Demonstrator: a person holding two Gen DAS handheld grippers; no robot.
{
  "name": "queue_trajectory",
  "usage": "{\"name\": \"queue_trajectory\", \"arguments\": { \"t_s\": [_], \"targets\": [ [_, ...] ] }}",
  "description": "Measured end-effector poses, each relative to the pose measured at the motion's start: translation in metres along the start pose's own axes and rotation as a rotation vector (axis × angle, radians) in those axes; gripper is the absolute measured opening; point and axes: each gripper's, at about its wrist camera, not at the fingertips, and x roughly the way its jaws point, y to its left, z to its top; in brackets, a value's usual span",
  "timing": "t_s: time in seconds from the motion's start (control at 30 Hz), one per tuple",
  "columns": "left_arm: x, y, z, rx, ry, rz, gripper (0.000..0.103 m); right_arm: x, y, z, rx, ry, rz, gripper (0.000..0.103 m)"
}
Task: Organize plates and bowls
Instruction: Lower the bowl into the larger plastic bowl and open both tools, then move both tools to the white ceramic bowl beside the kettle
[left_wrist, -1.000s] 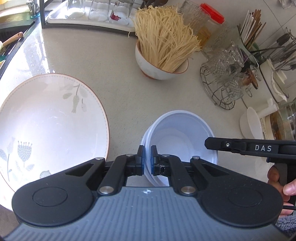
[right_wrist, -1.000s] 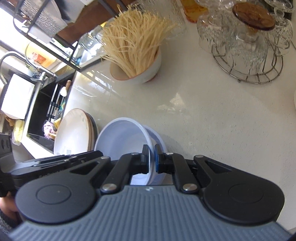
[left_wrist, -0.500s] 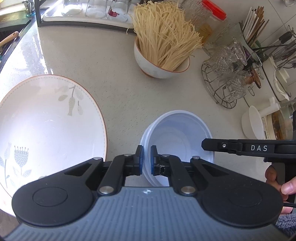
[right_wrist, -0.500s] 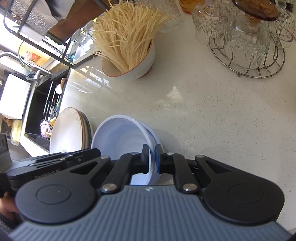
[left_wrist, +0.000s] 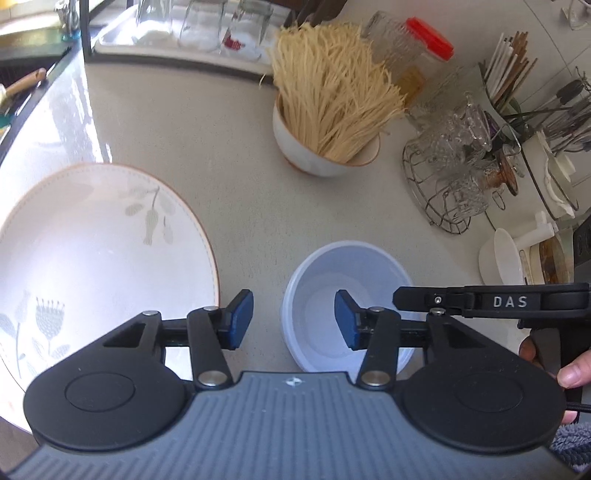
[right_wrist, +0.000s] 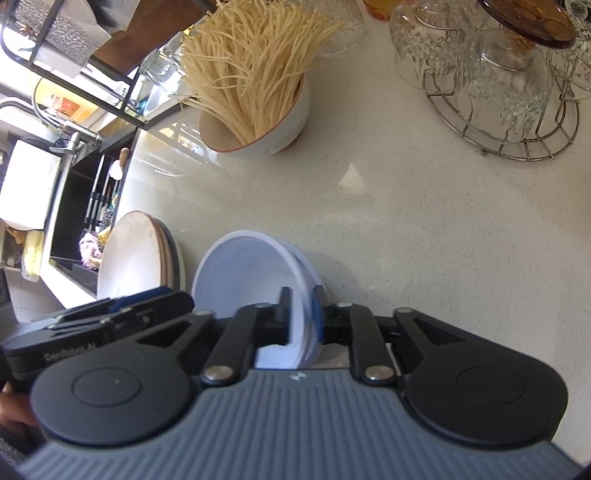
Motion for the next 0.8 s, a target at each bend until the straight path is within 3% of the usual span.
{"name": "queue_trajectory", "arguments": {
  "t_s": [0.03, 0.1, 0.5, 0.8],
  "targets": [
    [-0.002, -0.001, 0.000, 0.005, -0.006, 0.002, 0.054, -0.001, 0.001, -0.001, 0.001, -0.005, 0.002, 0.042],
    [-0.006, -0.005, 0.001, 0.022, -0.020, 0.007, 0.054, -0.006, 0.002, -0.002, -0.006, -0.027, -0.011, 0.050],
    [-0.049, -0.039, 0.010, 0.115, -0.143, -0.023, 0.054, -0.064, 0.017, -0.013, -0.081, -0.280, -0.058, 0.050],
    [-0.086, -0.068, 0.006, 0.176, -0.237, -0.057, 0.054, -0.112, 0.020, -0.035, -0.070, -0.450, -0.088, 0.050]
  ]
}}
